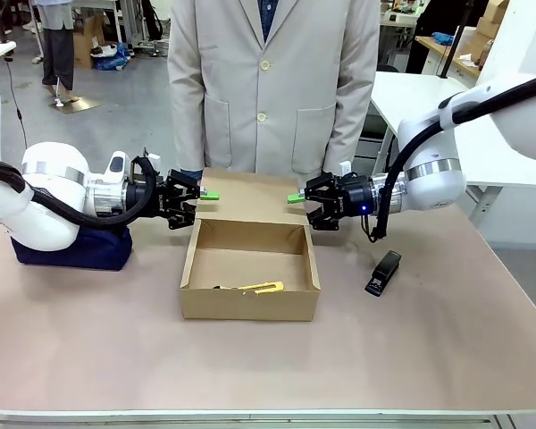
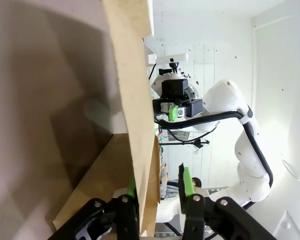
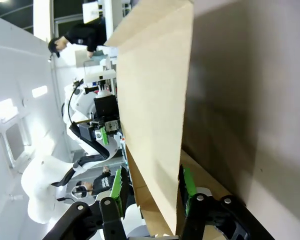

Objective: Pack the item into the box.
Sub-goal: Close the Mailer Box.

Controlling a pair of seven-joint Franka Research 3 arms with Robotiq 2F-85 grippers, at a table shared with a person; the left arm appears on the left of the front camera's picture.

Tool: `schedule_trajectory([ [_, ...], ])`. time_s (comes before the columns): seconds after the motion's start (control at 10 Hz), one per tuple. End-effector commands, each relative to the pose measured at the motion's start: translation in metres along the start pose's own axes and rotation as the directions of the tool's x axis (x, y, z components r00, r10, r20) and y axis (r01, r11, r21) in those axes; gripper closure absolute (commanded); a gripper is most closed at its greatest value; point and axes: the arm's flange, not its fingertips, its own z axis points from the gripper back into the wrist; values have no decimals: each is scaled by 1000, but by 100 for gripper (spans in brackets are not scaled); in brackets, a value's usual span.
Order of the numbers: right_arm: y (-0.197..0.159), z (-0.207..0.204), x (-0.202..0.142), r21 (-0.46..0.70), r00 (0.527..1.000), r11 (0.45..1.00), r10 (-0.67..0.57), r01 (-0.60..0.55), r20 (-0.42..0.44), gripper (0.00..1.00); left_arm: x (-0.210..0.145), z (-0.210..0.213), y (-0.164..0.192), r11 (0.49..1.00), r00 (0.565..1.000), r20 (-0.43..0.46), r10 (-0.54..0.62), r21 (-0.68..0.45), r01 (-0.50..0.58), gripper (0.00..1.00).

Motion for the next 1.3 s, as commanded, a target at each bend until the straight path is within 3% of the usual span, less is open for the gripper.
schedule_trajectory([
  [0.0,8,-1,-2,28,995,996,86,-87,47,45,-5,4,-7,998,998,-14,-65,-2,65,60],
  [0.3,22,5,-12,59,958,963,253,-263,138,45,-3,7,-21,992,992,13,-124,2,124,60],
  [0.6,30,7,-19,56,928,935,339,-351,153,45,-9,6,-37,981,980,37,-196,14,196,60],
  [0.9,34,8,-26,64,886,893,430,-446,176,45,-20,-1,-51,941,936,107,-336,71,330,60],
  [1.2,37,12,-30,85,840,852,485,-517,242,45,-21,-7,-49,911,900,148,-409,119,394,60],
])
